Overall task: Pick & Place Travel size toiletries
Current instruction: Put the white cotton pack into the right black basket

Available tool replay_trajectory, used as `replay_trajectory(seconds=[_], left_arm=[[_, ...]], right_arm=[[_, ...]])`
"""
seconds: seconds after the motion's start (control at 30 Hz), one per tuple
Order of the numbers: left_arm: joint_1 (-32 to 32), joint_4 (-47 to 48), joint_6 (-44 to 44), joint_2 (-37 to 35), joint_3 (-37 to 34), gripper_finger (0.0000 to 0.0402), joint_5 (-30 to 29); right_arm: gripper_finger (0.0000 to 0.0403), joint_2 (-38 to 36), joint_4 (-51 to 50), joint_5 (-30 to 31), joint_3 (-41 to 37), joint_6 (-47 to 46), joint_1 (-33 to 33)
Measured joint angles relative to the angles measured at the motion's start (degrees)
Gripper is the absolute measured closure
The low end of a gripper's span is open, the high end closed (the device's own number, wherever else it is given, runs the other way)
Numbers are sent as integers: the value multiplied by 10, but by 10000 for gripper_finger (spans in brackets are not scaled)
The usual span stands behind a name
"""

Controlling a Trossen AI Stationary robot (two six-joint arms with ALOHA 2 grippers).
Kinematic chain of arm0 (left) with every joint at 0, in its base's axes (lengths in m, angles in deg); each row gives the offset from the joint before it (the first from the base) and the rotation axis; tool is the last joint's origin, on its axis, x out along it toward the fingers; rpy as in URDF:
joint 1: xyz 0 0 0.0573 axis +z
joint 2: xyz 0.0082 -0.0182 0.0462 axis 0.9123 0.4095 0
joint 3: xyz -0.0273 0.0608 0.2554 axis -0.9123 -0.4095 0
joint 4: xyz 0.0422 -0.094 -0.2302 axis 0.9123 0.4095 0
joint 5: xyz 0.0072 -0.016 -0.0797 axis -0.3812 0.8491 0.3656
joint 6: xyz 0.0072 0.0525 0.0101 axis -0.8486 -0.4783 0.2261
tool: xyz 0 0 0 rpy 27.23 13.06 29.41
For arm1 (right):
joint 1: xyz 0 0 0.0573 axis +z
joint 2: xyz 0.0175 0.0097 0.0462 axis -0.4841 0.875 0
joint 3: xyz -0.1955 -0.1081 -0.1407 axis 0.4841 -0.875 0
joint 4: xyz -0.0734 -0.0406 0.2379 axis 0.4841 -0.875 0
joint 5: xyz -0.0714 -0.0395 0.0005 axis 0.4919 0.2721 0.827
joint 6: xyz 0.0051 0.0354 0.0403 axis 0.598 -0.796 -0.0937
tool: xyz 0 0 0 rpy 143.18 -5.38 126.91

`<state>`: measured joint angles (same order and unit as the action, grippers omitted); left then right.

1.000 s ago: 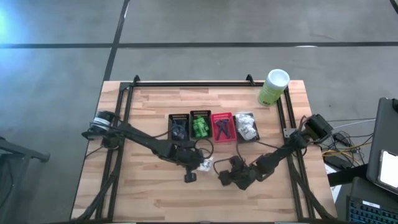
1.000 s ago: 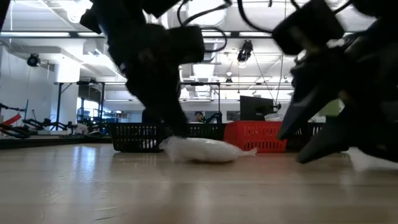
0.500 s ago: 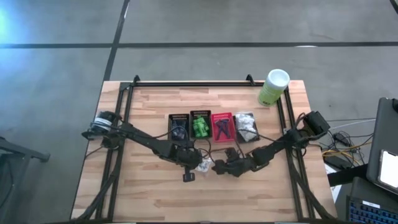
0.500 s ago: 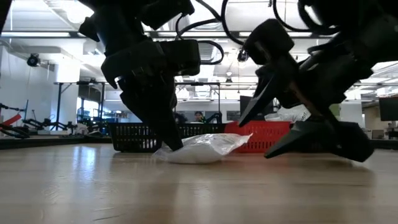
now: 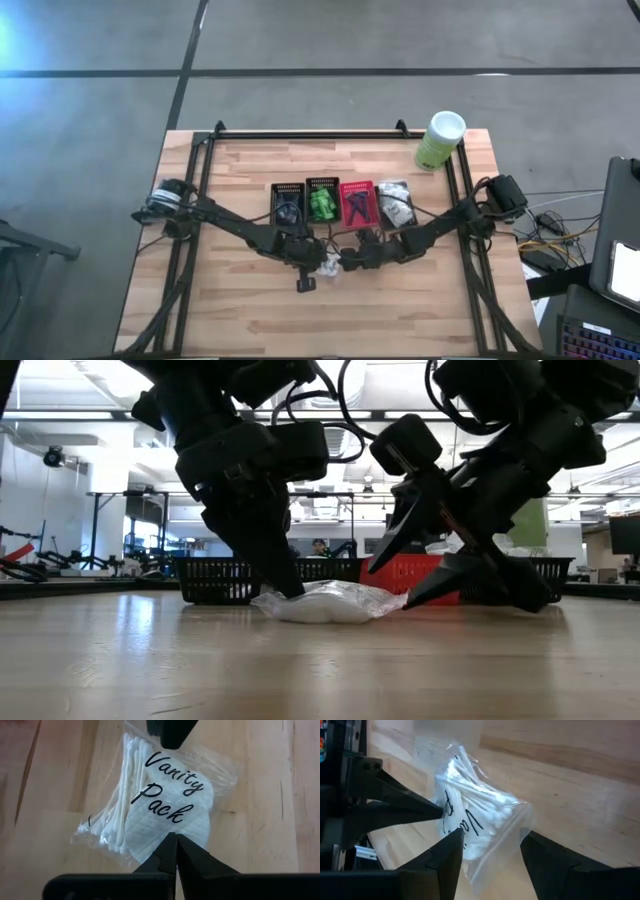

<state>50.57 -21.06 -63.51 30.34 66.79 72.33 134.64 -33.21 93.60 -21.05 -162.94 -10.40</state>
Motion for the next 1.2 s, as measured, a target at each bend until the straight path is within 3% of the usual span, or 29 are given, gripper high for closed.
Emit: replay_trajectory(seconds=[0.33, 0.77, 1.2], left_arm=[[11, -9, 4, -2, -22, 393, 16], [11, -18, 8, -2, -28, 392, 22], [13, -66, 9, 0, -38, 394, 24]], right_arm=[[227, 0, 0, -31, 3, 26, -4], [207, 2, 4, -28, 3, 28, -14], [236, 2, 5, -28, 3, 53, -30]])
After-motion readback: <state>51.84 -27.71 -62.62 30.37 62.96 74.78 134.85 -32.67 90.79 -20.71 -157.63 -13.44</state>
